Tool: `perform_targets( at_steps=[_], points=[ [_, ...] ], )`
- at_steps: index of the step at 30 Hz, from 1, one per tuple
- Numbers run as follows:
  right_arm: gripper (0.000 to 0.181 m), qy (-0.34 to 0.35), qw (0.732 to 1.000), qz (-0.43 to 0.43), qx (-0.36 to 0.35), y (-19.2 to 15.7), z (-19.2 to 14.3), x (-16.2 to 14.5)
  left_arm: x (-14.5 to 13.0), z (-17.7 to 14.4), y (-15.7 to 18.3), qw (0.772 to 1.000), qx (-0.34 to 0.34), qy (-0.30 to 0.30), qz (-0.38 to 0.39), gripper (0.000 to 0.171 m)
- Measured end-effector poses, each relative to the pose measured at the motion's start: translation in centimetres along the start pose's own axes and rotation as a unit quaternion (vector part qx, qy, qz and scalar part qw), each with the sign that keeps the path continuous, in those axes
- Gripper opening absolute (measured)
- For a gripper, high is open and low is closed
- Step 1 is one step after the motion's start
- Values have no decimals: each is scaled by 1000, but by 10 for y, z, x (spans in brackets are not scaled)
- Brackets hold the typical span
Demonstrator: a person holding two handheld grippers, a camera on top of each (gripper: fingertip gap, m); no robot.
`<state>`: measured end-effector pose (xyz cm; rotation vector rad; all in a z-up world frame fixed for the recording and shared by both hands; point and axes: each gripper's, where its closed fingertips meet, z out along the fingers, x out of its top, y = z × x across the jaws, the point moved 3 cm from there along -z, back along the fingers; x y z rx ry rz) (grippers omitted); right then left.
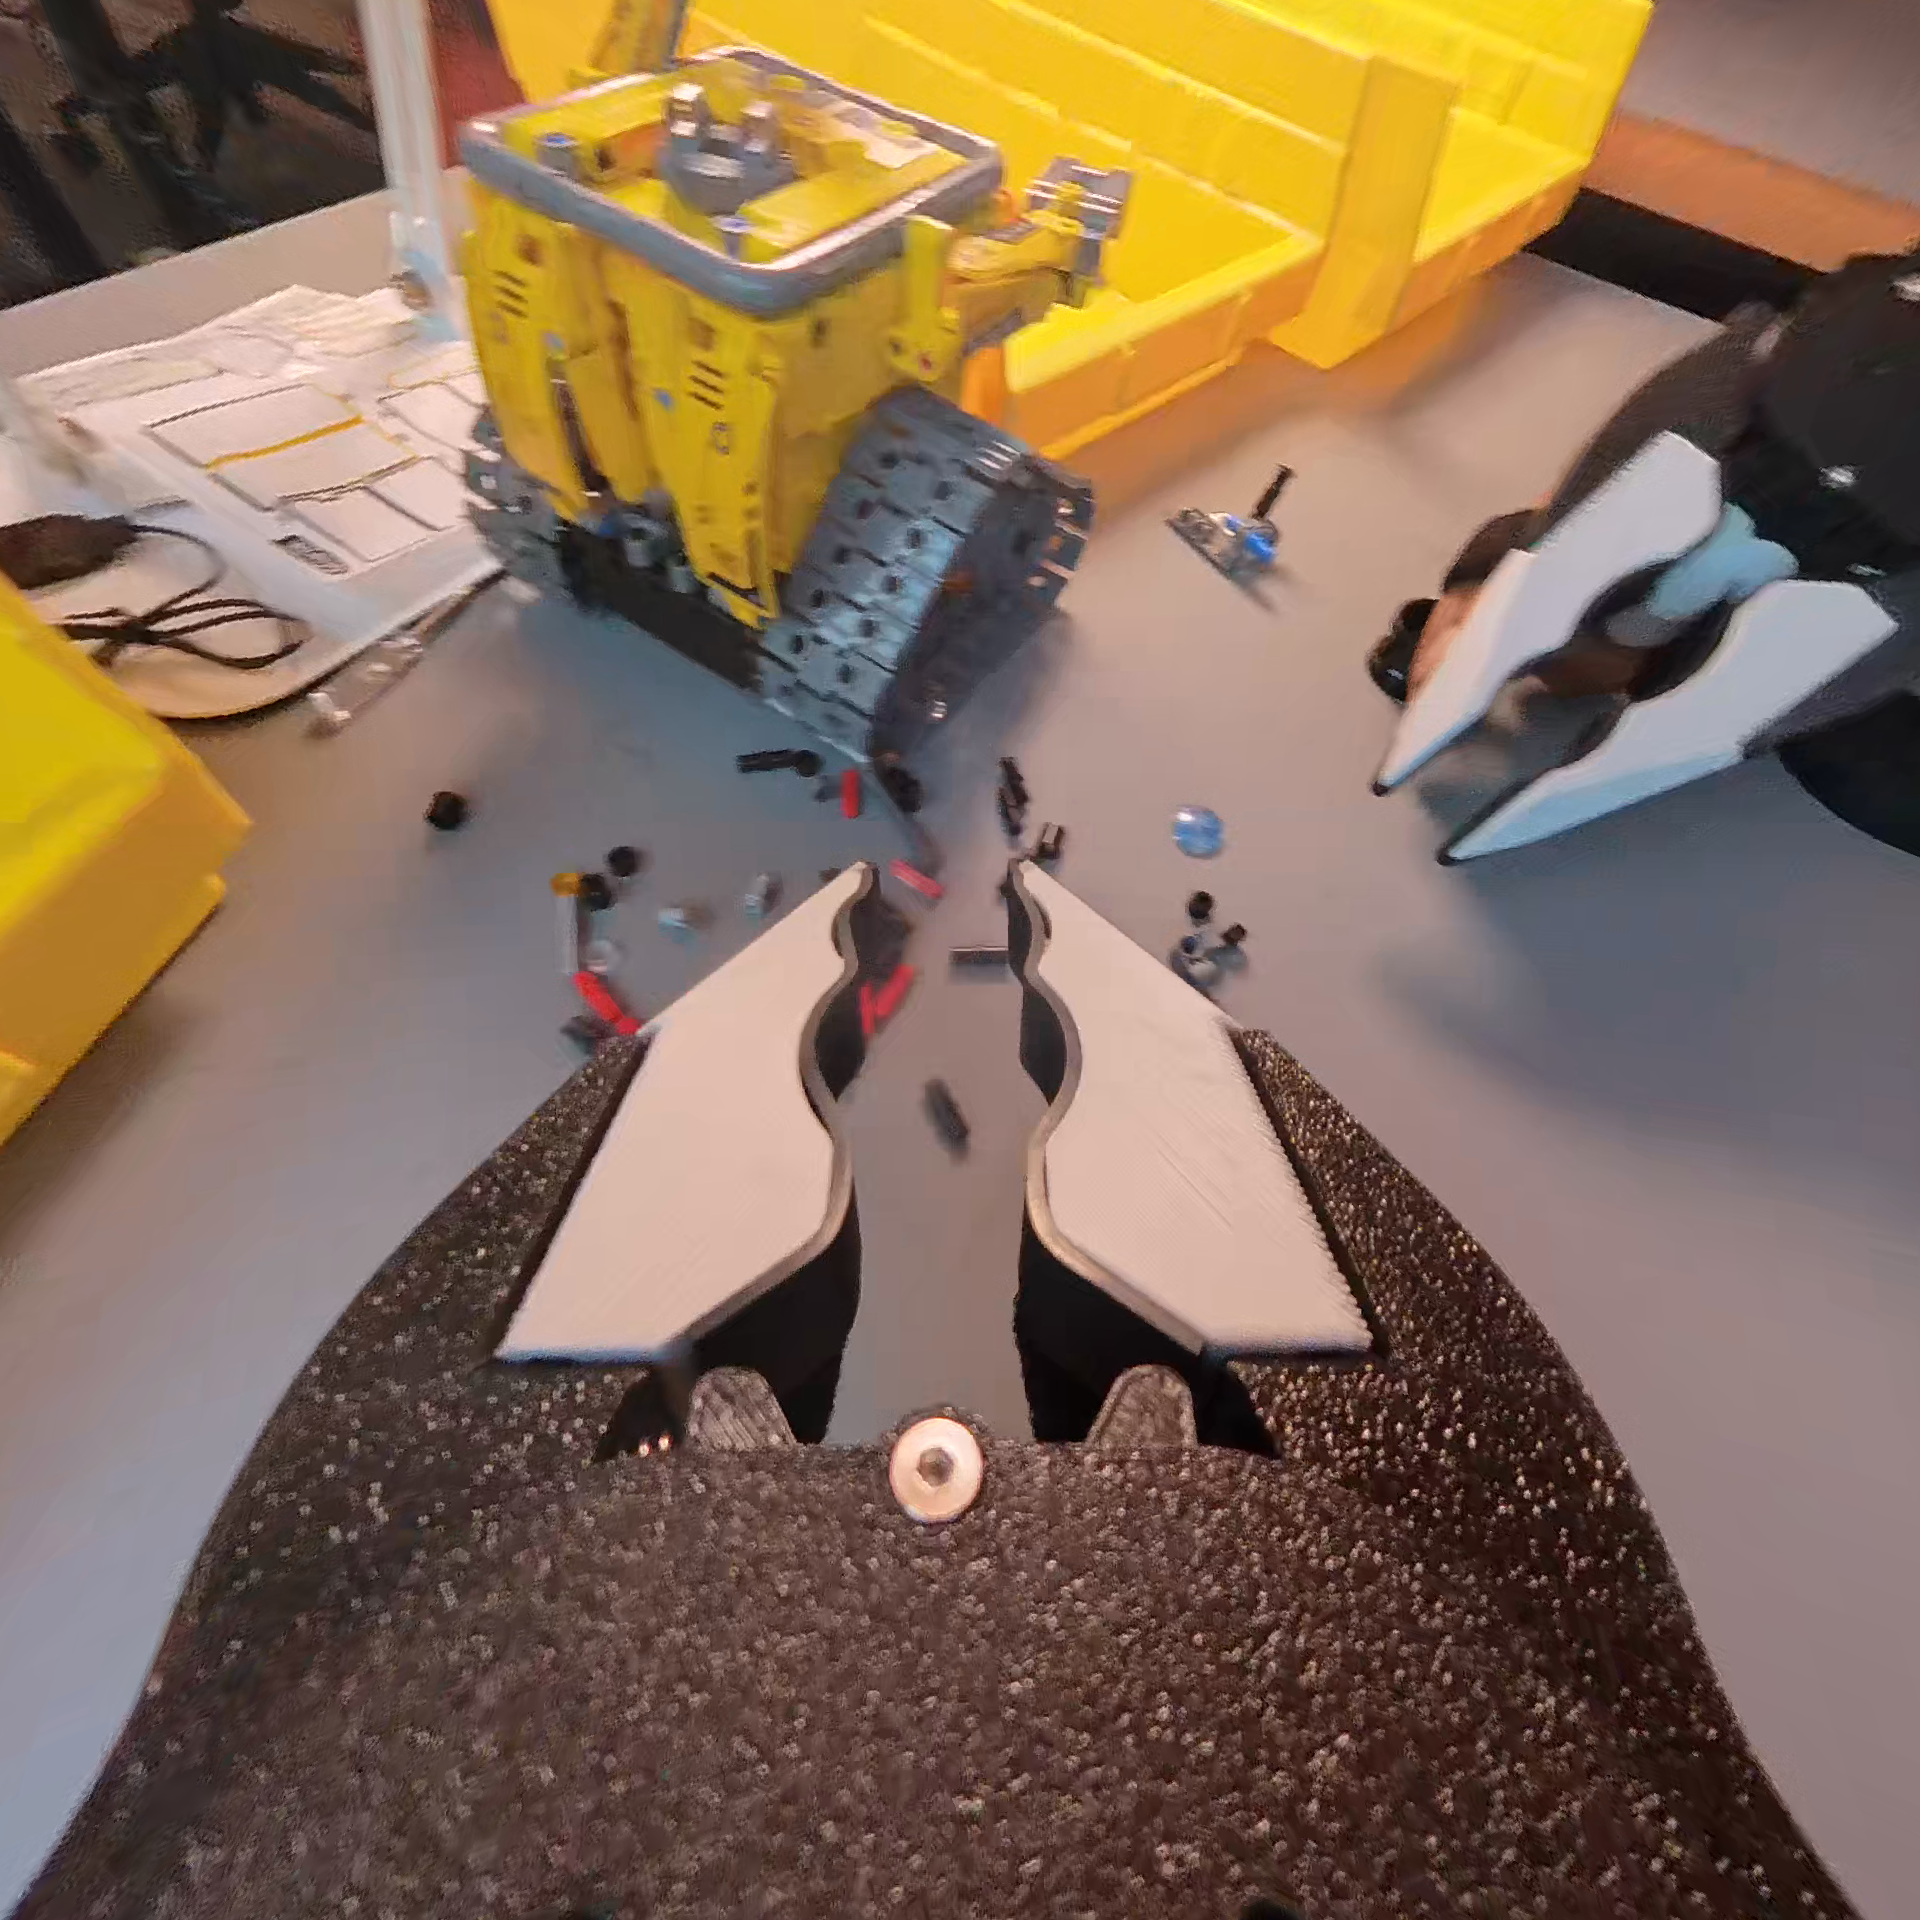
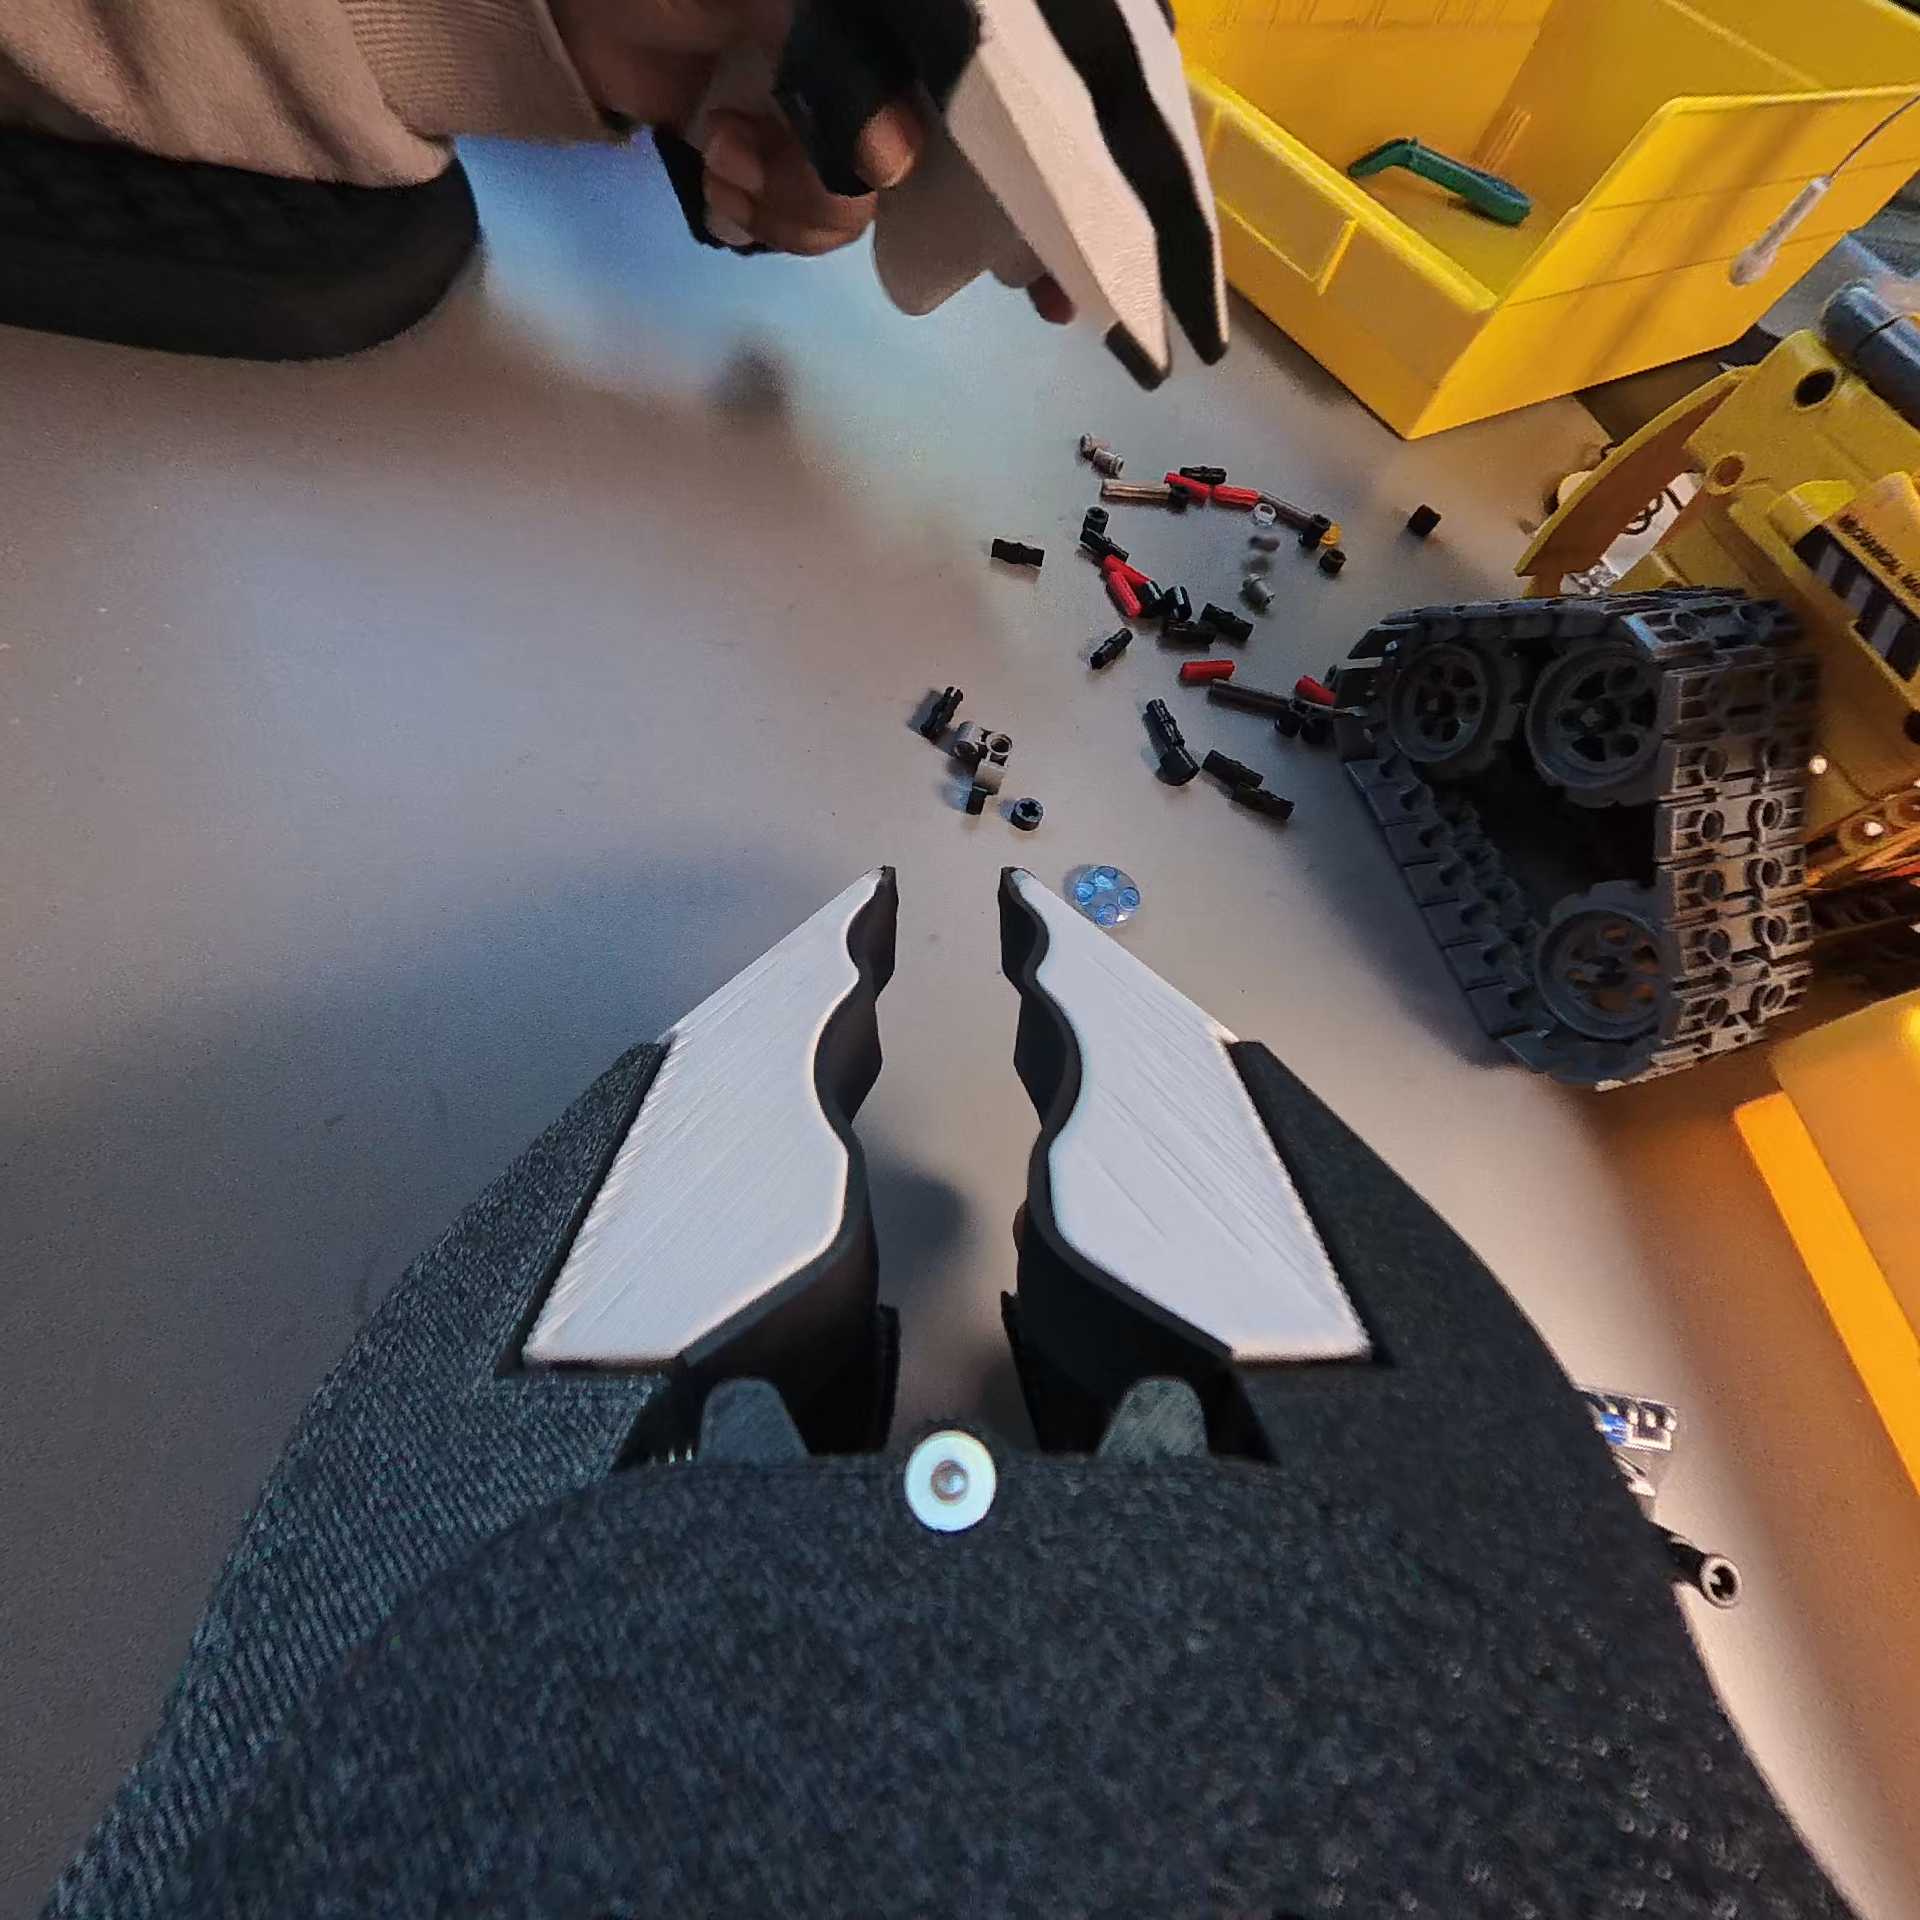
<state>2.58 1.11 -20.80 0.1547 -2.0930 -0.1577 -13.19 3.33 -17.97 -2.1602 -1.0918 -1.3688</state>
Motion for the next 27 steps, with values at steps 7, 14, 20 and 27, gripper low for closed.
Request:
perform_targets(
  at_steps=[7, 14, 20, 27],
  points=[
    [18, -4, 1000, 3, -8, 2, 1, -1, -41, 30, 52, 983, -42, -118, 137, 33],
    [18, -4, 1000, 5, -20, 5, 3, 0, -51, 35, 60, 975, -59, -141, 162, 14],
    [18, -1, 1000, 4, -24, 4, 13, 8, -52, 34, 58, 973, -58, -146, 171, 4],
    [18, -23, 998, 16, -48, 17, 30, 11, -50, 27, 40, 975, -27, -141, 170, 4]
  ],
)
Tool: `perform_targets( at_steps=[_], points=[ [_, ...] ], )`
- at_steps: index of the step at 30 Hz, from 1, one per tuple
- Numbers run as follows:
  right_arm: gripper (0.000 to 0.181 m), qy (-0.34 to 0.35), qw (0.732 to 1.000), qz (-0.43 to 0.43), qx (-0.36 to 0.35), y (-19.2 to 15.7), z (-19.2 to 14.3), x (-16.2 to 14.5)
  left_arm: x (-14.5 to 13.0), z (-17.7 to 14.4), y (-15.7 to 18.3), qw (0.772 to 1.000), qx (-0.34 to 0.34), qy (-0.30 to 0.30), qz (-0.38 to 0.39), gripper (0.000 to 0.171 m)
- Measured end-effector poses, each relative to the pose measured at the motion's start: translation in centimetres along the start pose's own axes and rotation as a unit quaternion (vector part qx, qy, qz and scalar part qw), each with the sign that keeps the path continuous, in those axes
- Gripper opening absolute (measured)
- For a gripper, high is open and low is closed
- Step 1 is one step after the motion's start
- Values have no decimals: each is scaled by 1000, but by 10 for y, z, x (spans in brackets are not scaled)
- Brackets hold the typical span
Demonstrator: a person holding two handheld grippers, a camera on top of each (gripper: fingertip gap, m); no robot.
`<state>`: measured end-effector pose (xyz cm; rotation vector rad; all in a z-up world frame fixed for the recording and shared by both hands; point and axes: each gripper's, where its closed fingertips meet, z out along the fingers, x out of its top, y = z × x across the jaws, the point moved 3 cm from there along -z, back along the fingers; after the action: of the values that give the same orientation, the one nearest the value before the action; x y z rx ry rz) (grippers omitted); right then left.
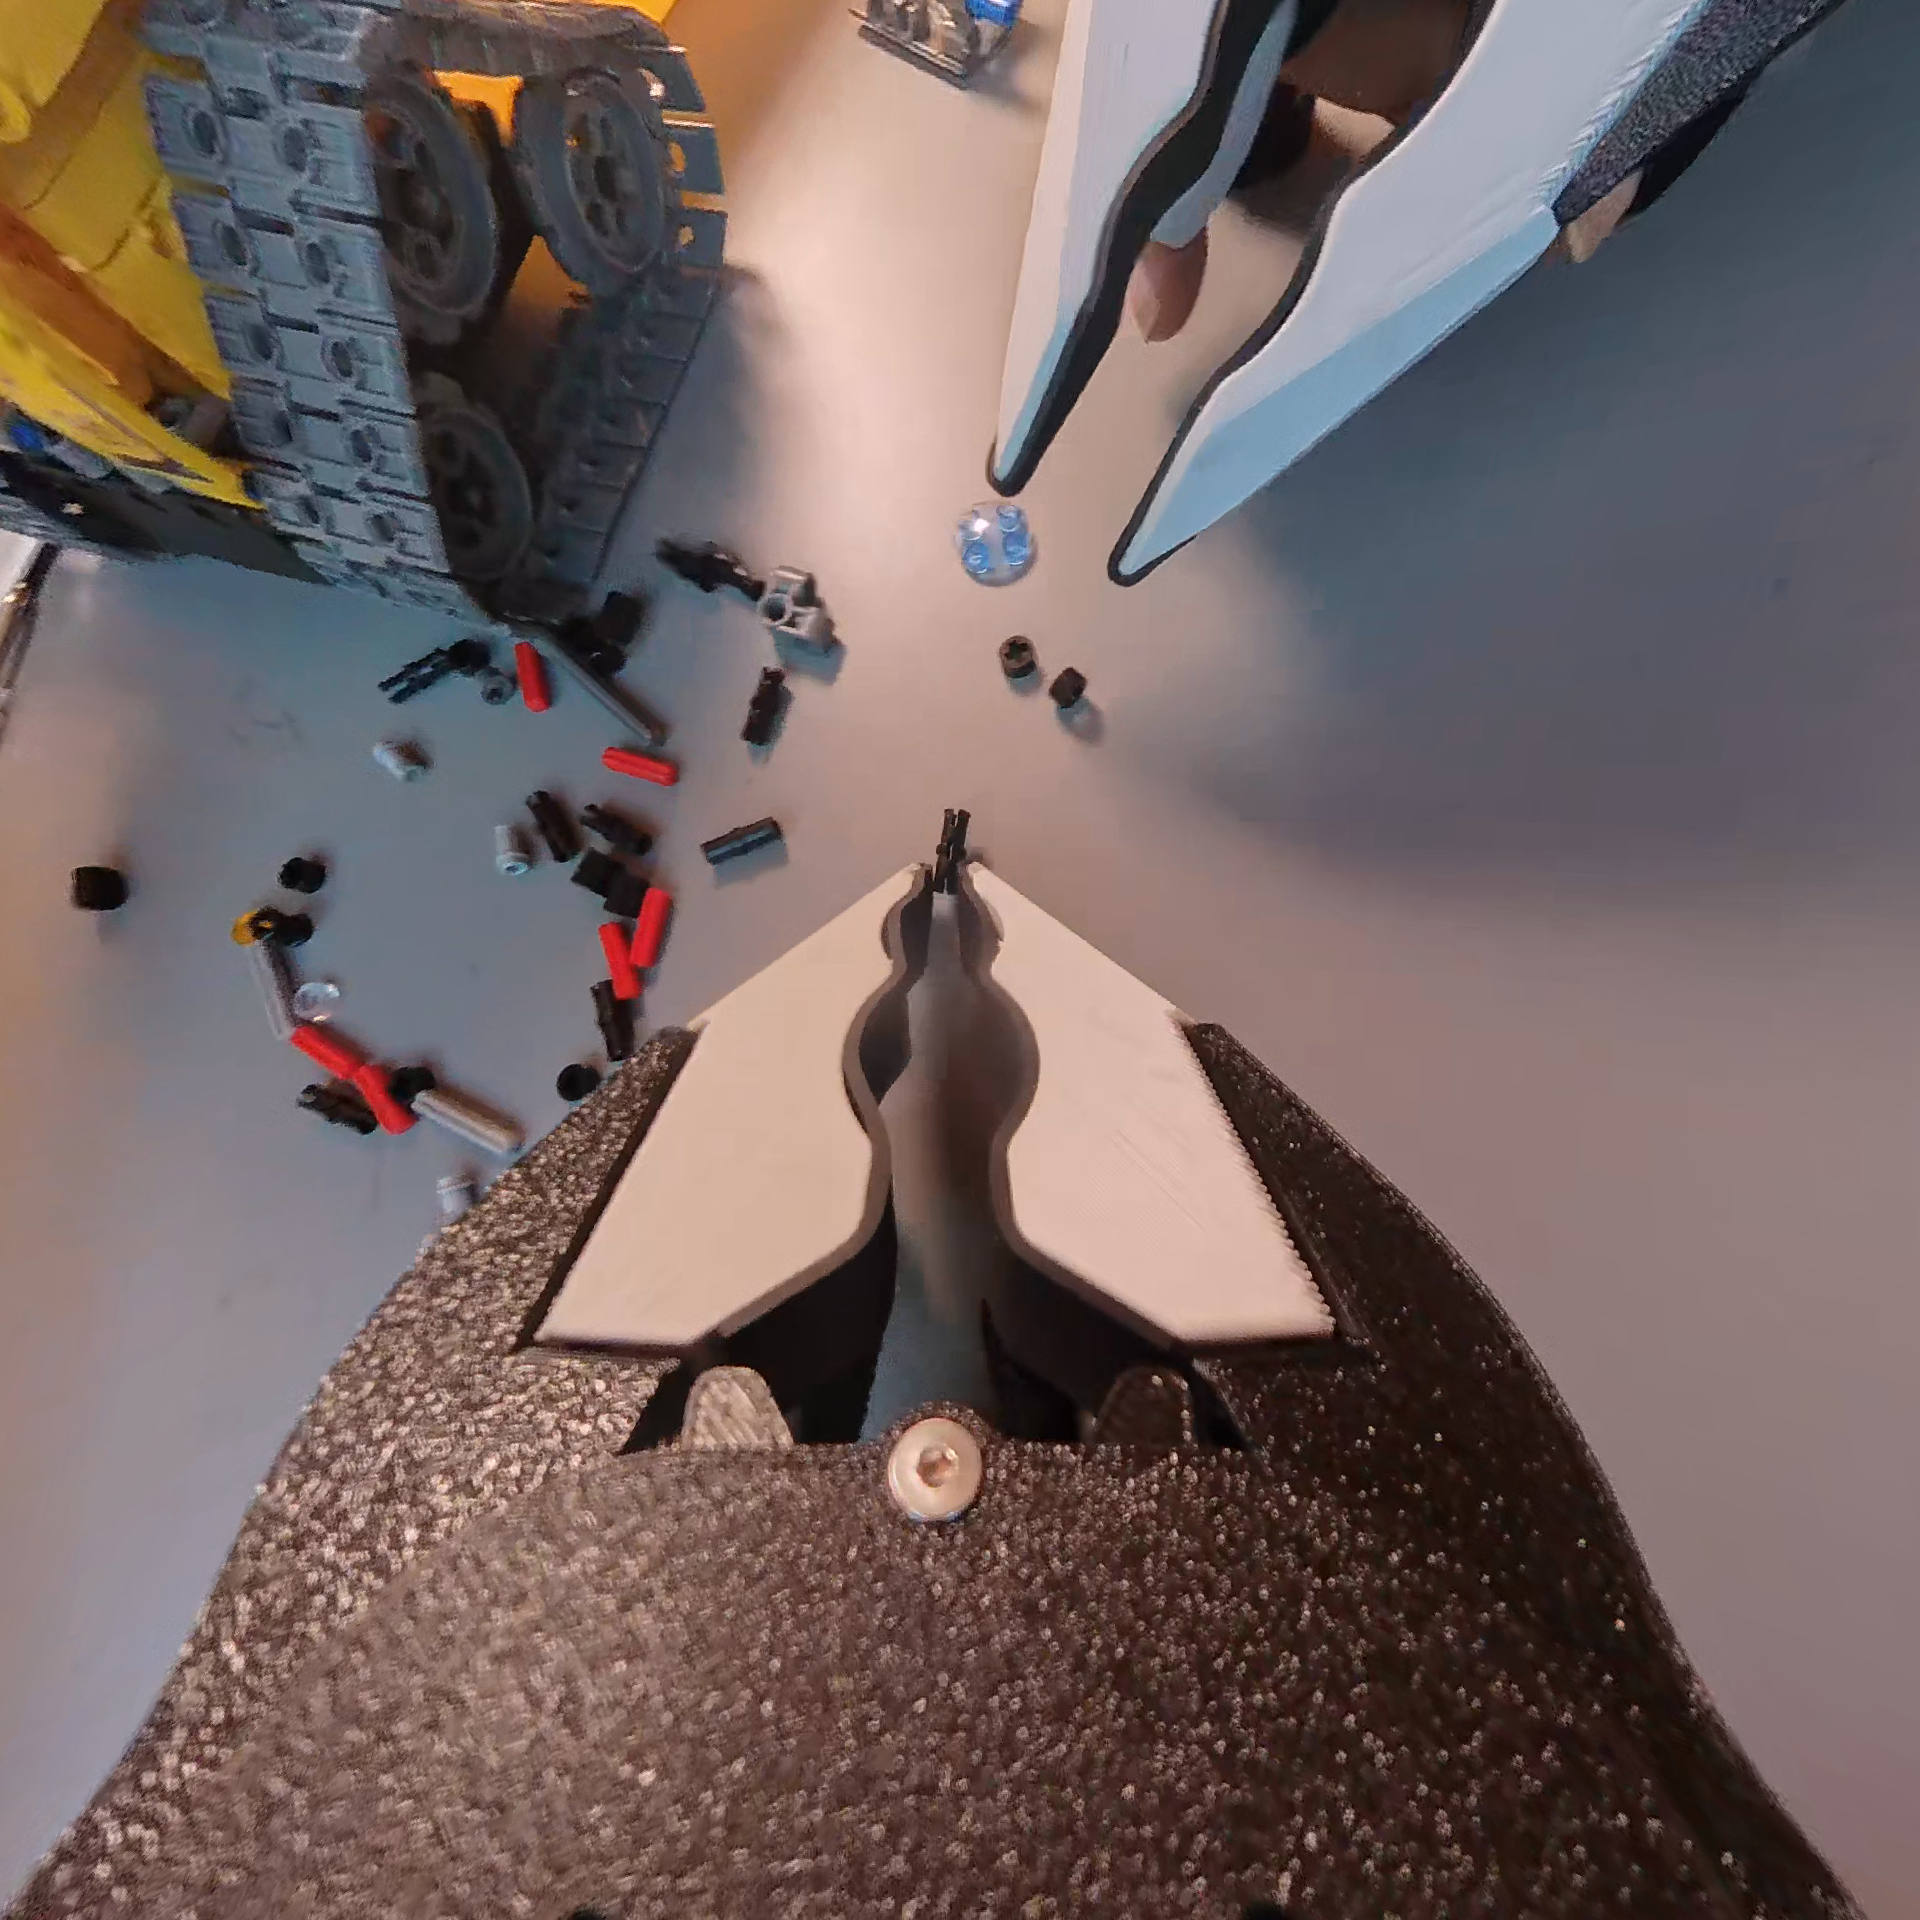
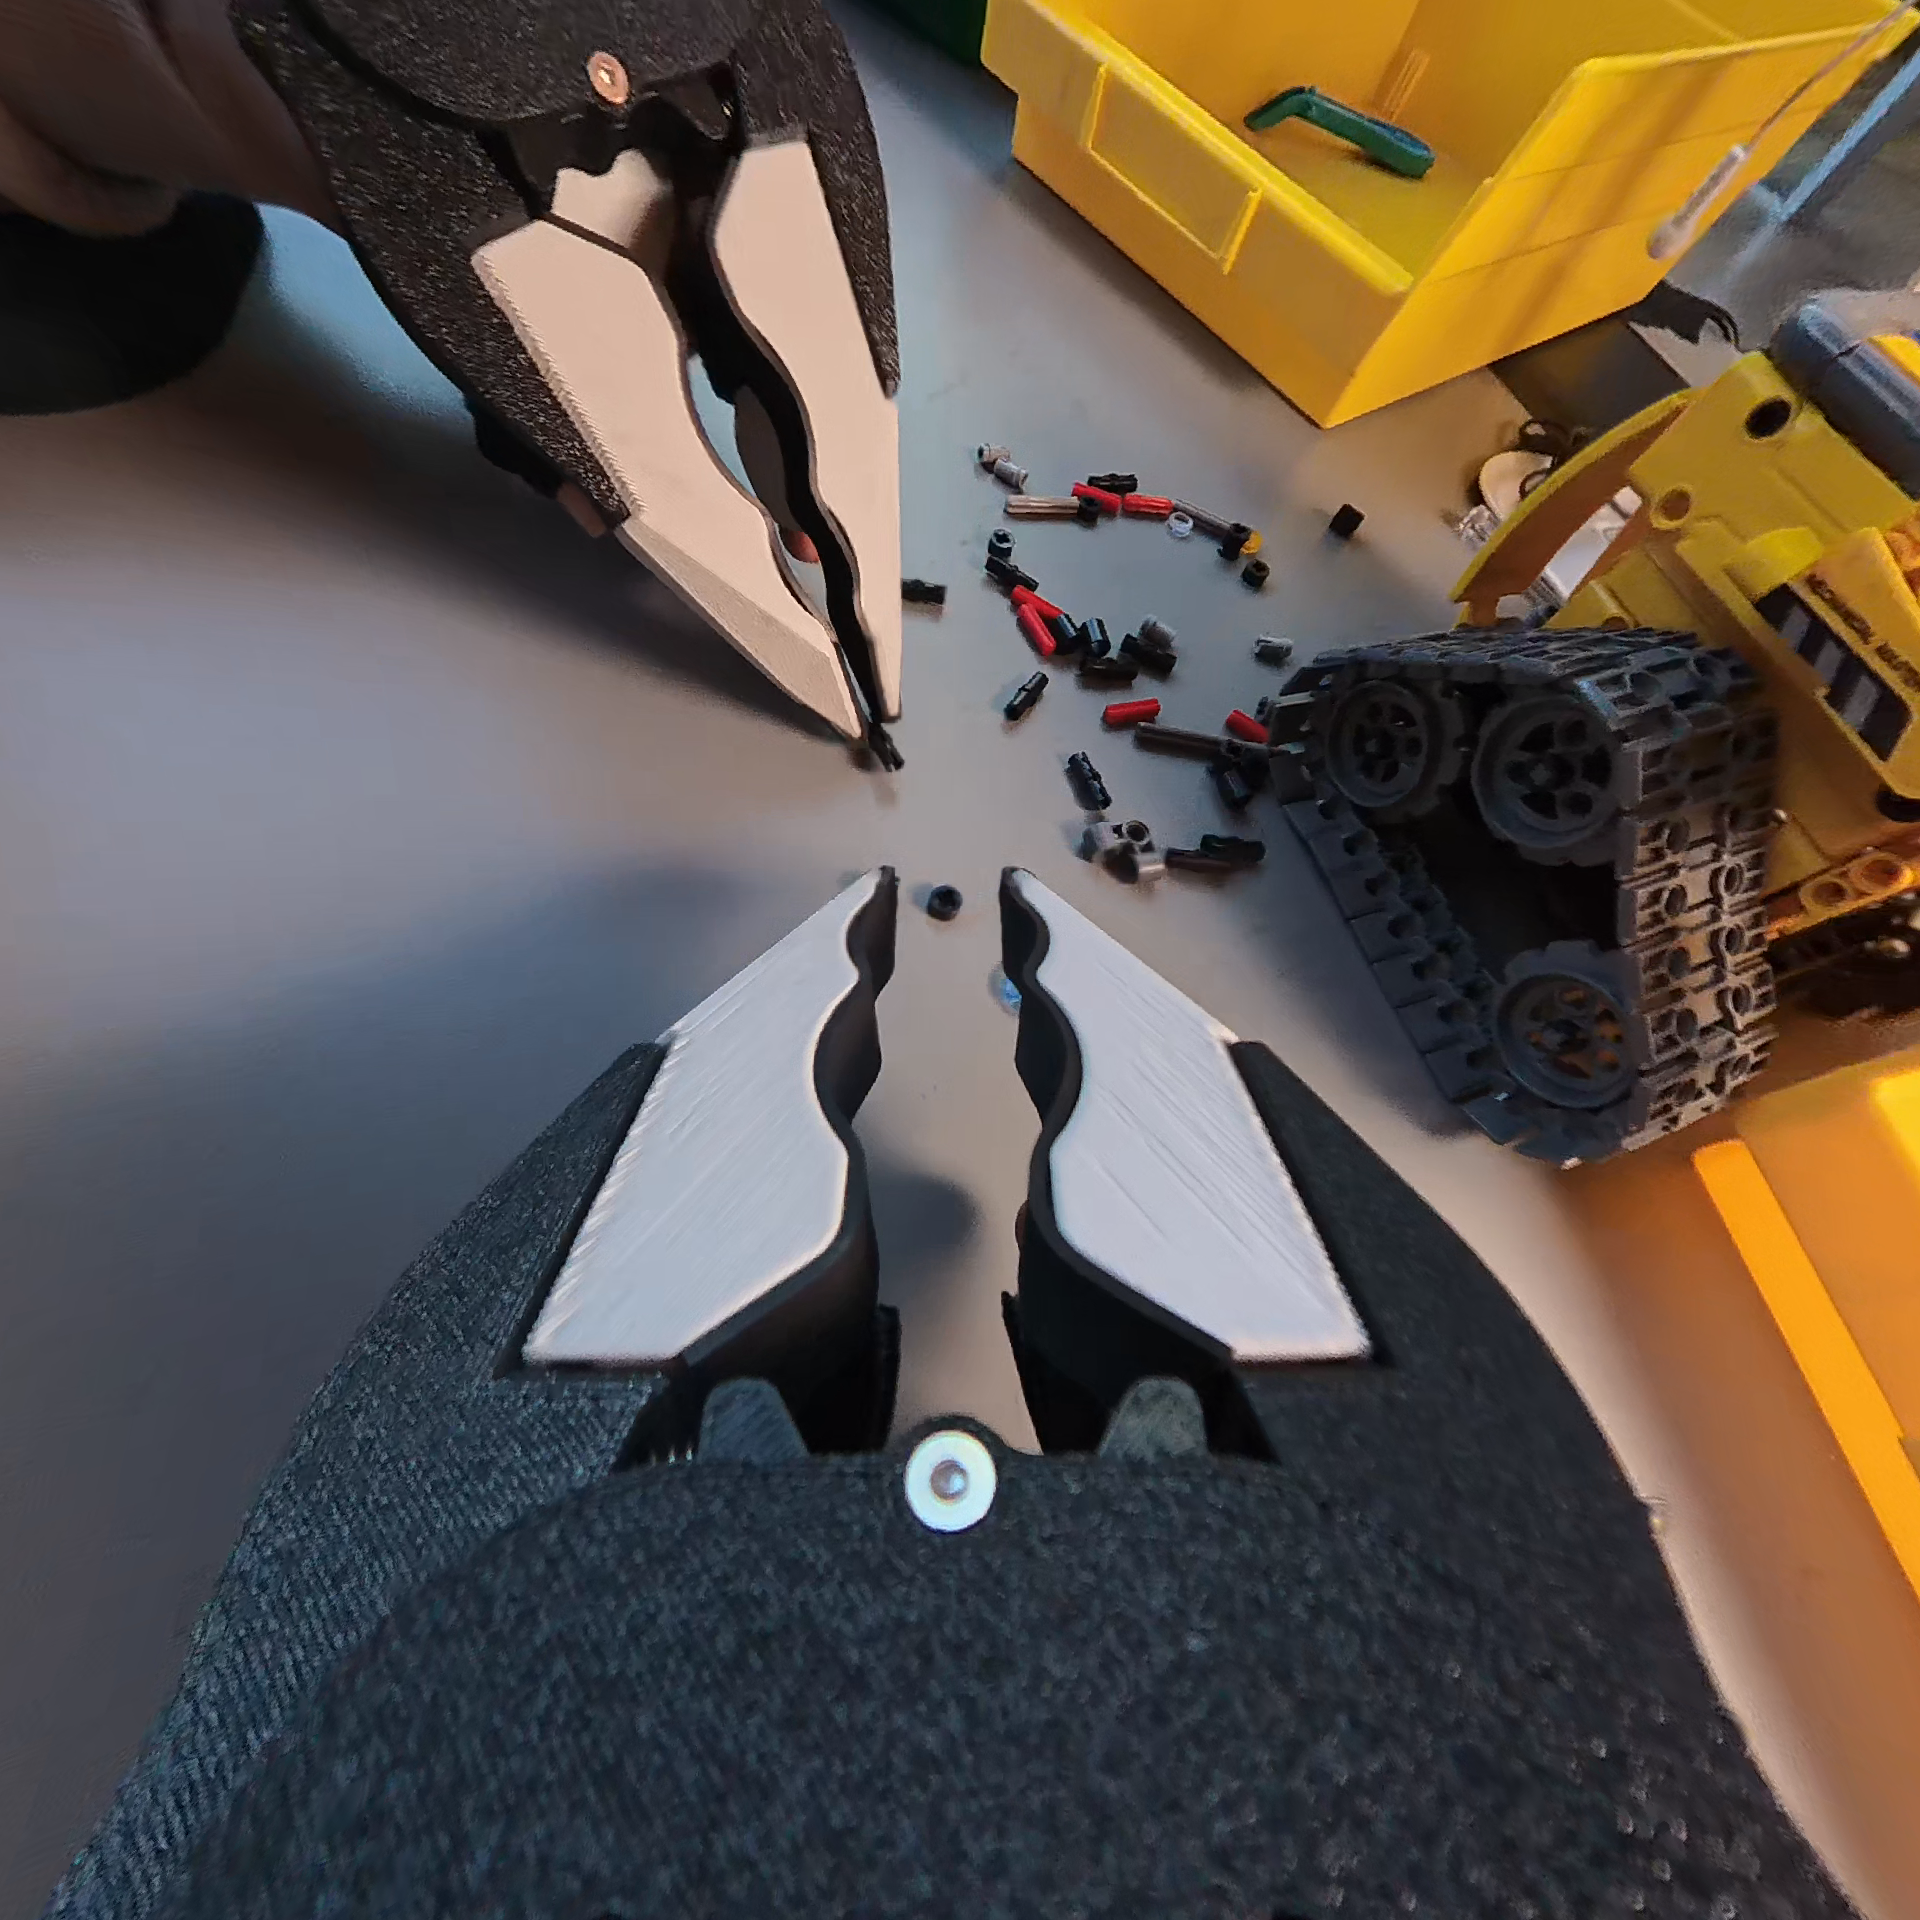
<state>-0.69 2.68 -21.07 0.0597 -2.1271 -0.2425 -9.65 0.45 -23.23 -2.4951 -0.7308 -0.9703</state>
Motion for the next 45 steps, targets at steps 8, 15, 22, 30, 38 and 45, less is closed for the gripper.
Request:
perform_targets(
  at_steps=[8, 15, 22, 30, 38, 45],
  points=[
    [18, -71, 995, 50, -57, 31, 21, 5, -13, -14, -68, 985, 148, 18, -88, 22],
    [21, -141, 987, 64, -50, 42, 46, -4, -12, -29, -73, 981, 165, 45, -90, 23],
    [14, -121, 992, 32, -32, 39, 27, 14, -5, -41, -73, 979, 161, 79, -94, 22],
    [13, 45, 972, 98, -210, 149, -118, 54, 14, -34, -44, 987, 87, 111, -81, 24],
    [14, -97, 933, 178, -299, 251, -120, -40, 24, -10, -2, 995, 39, 86, -35, 24],
    [30, -123, 910, 171, -357, 275, -105, -39, 18, 2, 7, 997, 13, 69, -38, 23]
  ],
)
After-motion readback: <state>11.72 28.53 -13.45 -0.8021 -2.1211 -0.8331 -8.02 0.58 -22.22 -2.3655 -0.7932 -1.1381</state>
